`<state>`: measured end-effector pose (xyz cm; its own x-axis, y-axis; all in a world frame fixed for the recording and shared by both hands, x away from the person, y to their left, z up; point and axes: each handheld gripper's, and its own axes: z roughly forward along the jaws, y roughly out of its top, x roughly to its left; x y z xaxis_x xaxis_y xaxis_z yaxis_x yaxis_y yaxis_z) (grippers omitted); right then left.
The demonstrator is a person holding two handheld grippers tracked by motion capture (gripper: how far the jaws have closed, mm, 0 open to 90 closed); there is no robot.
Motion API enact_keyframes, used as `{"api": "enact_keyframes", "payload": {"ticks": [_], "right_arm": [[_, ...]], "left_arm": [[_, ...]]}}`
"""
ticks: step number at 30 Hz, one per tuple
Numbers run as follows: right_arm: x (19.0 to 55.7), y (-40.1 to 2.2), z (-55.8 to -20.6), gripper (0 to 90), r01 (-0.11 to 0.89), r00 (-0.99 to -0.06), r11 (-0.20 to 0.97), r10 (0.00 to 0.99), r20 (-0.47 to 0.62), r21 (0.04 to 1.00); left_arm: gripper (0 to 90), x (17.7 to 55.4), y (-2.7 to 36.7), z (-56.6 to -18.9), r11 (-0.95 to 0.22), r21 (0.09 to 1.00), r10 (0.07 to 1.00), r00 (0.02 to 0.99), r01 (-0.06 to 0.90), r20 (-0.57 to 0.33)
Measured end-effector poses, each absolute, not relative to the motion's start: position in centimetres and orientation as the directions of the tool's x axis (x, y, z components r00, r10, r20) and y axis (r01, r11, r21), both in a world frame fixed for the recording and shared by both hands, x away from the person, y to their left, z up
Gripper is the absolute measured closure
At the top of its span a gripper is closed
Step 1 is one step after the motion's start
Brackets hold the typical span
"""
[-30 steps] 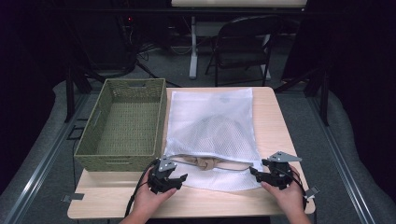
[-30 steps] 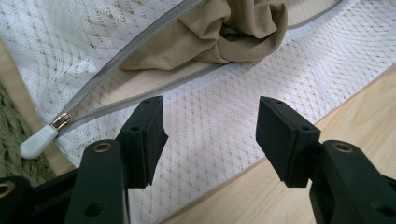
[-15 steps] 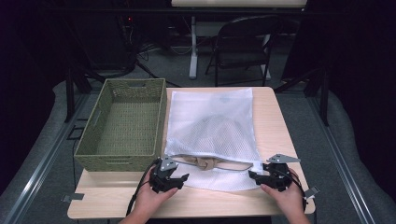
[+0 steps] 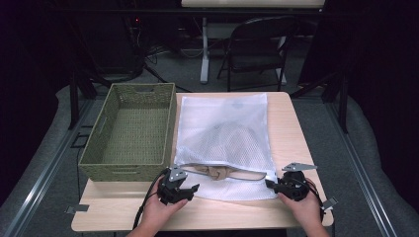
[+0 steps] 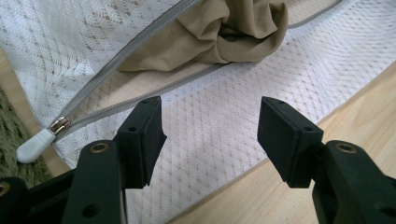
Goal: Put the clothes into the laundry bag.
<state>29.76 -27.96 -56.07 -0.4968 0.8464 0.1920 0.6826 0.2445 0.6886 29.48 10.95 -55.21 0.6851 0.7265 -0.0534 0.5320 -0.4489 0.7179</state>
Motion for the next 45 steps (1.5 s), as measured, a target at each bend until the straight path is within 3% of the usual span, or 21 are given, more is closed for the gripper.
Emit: {"api": "enact_keyframes", "payload": {"ticks": [9, 16, 26, 33, 45], "right_arm": [[30.1, -27.9, -55.7, 87.6, 0.671, -0.534, 0.287, 0.827, 0.177, 0.684], [30.6, -28.4, -55.5, 88.3, 0.667, -0.527, 0.289, 0.835, 0.161, 0.687], [31.7, -29.5, -55.6, 88.4, 0.679, -0.501, 0.266, 0.849, 0.167, 0.684], [31.9, -29.3, -55.5, 88.3, 0.68, -0.506, 0.282, 0.848, 0.155, 0.677], [31.9, -29.3, -55.7, 88.2, 0.683, -0.506, 0.283, 0.848, 0.157, 0.673]], "left_arm": [[39.6, 29.0, 11.4, -55.0, -0.446, 0.716, 0.735, 0.676, 0.537, -0.049], [38.4, 28.4, 12.2, -54.7, -0.439, 0.722, 0.75, 0.661, 0.535, -0.034], [40.6, 28.1, 13.6, -54.7, -0.362, 0.675, 0.814, 0.571, 0.643, -0.106], [36.8, 28.5, 14.0, -55.6, -0.345, 0.649, 0.83, 0.543, 0.678, -0.127], [34.9, 29.2, 13.7, -56.8, -0.367, 0.612, 0.83, 0.543, 0.701, -0.125]]}}
